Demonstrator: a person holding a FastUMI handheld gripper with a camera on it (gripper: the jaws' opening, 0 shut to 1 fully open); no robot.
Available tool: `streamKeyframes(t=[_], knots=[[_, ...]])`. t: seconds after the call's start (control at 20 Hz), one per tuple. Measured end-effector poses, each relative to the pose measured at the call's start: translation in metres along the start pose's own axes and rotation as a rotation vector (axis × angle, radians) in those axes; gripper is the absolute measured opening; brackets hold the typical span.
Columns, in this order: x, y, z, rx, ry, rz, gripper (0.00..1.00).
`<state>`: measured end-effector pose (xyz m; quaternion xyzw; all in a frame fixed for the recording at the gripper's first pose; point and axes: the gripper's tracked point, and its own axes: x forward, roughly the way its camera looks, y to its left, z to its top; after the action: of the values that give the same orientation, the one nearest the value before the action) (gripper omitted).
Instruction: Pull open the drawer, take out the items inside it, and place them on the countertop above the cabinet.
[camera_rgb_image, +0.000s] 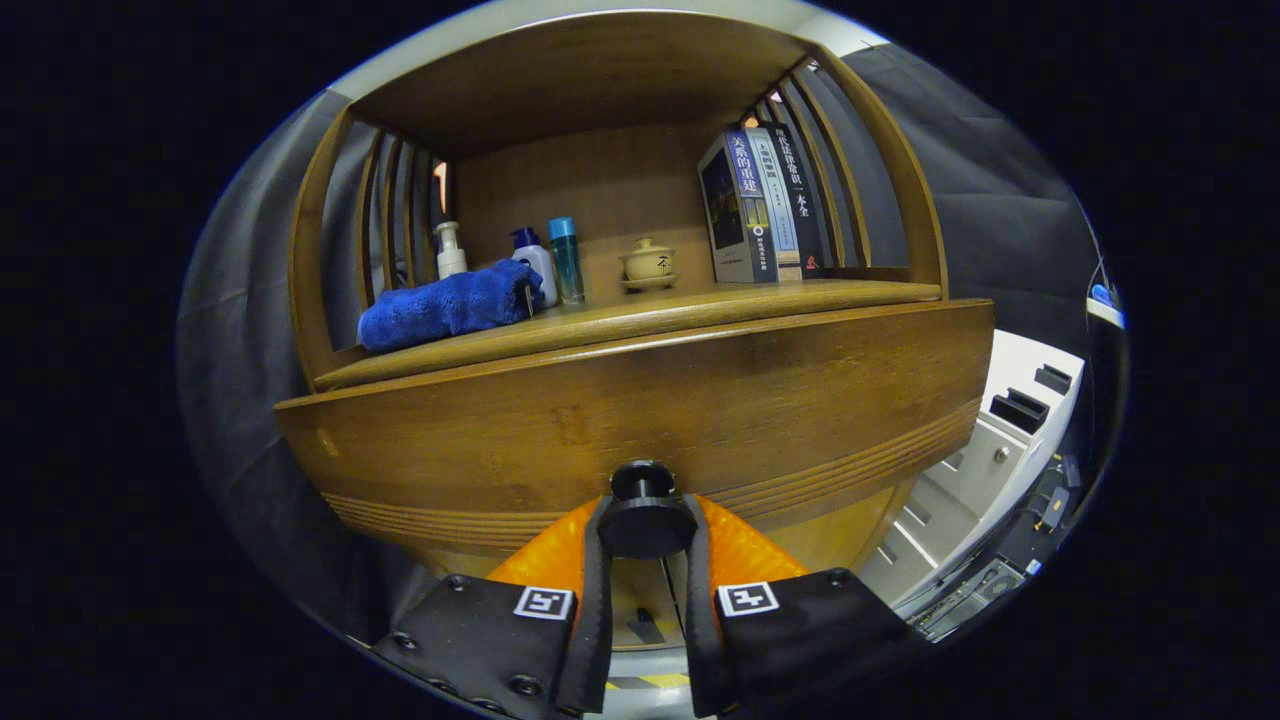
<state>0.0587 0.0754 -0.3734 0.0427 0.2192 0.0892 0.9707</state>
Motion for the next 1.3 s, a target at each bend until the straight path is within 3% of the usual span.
streamKeyframes(t=[0.1, 0.2, 0.25, 0.35, 0.5, 0.7, 0.95, 1.15, 1.25, 1.3], knots=[[-0.008, -0.001, -0.008, -0.062, 0.005, -0.005, 0.39], [-0.035, -0.028, -0.057, -0.126, 0.151, -0.135, 0.19], [-0.042, -0.027, -0.08, -0.088, 0.147, -0.076, 0.08], [-0.06, -0.01, -0.096, 0.001, 0.11, -0.046, 0.08], [-0.055, -0.019, -0.065, 0.031, 0.061, -0.077, 0.09], [-0.038, -0.007, -0.003, 0.046, -0.028, -0.017, 0.74], [-0.024, 0.013, 0.008, 0.012, -0.042, 0.033, 0.77], [-0.004, 0.005, 0.013, -0.02, -0.022, -0.002, 0.72], [-0.002, 0.002, 0.012, 0.003, -0.02, 0.01, 0.56], [0.009, 0.002, 0.015, 0.021, -0.016, 0.018, 0.54]])
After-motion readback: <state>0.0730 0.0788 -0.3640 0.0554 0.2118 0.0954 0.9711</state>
